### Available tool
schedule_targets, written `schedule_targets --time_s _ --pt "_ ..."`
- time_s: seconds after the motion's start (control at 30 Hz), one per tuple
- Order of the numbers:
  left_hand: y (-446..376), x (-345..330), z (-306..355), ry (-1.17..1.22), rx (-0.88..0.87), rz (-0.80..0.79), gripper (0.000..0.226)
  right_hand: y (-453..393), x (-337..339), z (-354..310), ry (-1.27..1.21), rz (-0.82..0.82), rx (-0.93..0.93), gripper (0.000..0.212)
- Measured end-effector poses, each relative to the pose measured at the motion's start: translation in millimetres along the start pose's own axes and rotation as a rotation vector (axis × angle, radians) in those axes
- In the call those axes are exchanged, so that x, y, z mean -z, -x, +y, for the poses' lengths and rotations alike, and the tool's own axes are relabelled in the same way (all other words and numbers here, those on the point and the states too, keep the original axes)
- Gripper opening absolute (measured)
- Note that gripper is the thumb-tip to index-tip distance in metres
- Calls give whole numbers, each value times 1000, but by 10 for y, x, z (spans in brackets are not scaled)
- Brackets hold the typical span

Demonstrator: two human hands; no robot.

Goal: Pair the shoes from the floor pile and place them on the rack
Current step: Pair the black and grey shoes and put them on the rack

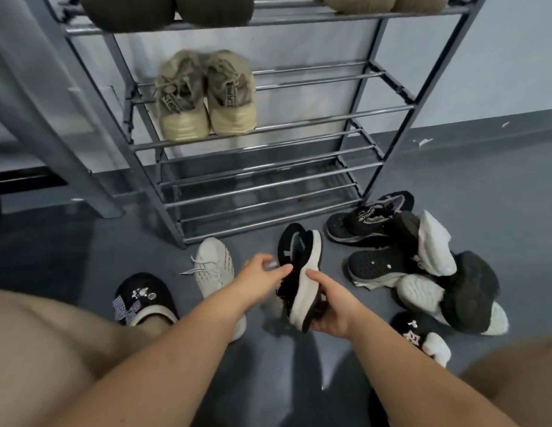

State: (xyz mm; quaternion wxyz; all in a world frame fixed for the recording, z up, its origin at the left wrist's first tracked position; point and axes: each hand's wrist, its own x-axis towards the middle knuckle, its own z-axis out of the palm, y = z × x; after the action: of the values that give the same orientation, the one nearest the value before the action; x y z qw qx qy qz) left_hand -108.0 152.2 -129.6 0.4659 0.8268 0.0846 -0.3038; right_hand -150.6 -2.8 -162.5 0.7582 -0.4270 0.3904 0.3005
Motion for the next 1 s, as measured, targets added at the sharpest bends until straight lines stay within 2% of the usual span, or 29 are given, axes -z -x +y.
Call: schedule_targets --time_s 0.1,0.17,0.2,0.27,0.37,0.5,0.63,0.67,0.83,1.0 --pt "-24 -32 -151 196 345 -250 72 -33 -27 70 -119 -14 -23 47" --pt "4 -88 -163 405 451 -402 64 -34 -57 93 -142 -34 -4 48" --pt "-6 -111 -164 503 459 -404 57 -37 -57 96 -125 -43 5 48" --pt "-36 -123 -160 656 442 -307 42 -31 -36 95 -82 -51 15 47" --pt "-49 -137 -200 739 367 -211 32 -30 -3 76 -76 -40 29 41" --pt "-37 -185 -278 760 294 -175 39 -32 14 62 -100 -50 50 38" --pt "-79 -180 -381 725 281 -152 52 -52 34 116 31 -3 103 25" --pt "-90 -169 -397 724 287 -163 53 -66 33 135 46 4 124 27" --pt "-126 -102 -417 666 355 -227 35 -125 37 166 158 17 142 36" --pt "-169 -97 -571 519 429 -233 34 -250 -80 186 315 -23 154 39"
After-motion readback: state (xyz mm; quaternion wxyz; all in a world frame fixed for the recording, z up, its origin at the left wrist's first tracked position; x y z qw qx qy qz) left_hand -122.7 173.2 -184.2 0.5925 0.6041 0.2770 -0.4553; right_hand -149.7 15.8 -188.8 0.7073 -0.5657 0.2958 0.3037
